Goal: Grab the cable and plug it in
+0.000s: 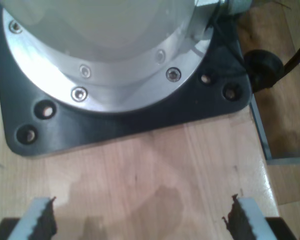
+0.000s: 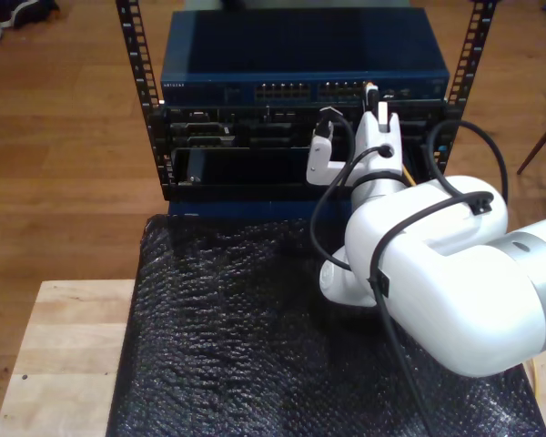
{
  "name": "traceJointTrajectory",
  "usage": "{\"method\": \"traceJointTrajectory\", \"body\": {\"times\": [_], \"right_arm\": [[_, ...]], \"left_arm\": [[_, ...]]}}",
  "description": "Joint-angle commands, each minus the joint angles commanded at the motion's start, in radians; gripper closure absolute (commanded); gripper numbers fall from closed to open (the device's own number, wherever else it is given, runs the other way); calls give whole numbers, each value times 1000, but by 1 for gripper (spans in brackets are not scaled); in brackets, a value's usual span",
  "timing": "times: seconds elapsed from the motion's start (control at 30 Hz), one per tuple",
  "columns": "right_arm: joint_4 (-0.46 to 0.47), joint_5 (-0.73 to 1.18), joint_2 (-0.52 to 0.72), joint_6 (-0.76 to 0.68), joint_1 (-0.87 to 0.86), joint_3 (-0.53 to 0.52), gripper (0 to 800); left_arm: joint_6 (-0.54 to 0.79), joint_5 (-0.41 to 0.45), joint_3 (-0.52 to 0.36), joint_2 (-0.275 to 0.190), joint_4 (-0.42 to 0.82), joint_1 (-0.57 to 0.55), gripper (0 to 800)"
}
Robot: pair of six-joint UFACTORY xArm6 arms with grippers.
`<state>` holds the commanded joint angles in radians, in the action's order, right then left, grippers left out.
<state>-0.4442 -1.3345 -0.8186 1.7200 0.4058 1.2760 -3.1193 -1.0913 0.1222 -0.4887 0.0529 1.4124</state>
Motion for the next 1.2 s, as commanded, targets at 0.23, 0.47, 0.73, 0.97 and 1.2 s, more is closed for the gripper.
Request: {"method": "traceJointTrajectory", "body": {"times": [0.23, 0.47, 0.73, 0.97, 1.2], "right_arm": [[9, 3, -8, -2, -5, 9, 800], [15, 9, 5, -11, -11, -26, 616], [31, 64, 150, -37, 6, -167, 566], [31, 146, 308, -38, 21, -342, 512], [32, 292, 522, -37, 29, -549, 466]], "left_arm": [[0, 0, 0, 0, 0, 0, 0], [0, 0, 0, 0, 0, 0, 0], [0, 0, 0, 0, 0, 0, 0], [0, 0, 0, 0, 0, 0, 0], [0, 0, 0, 0, 0, 0, 0]]}}
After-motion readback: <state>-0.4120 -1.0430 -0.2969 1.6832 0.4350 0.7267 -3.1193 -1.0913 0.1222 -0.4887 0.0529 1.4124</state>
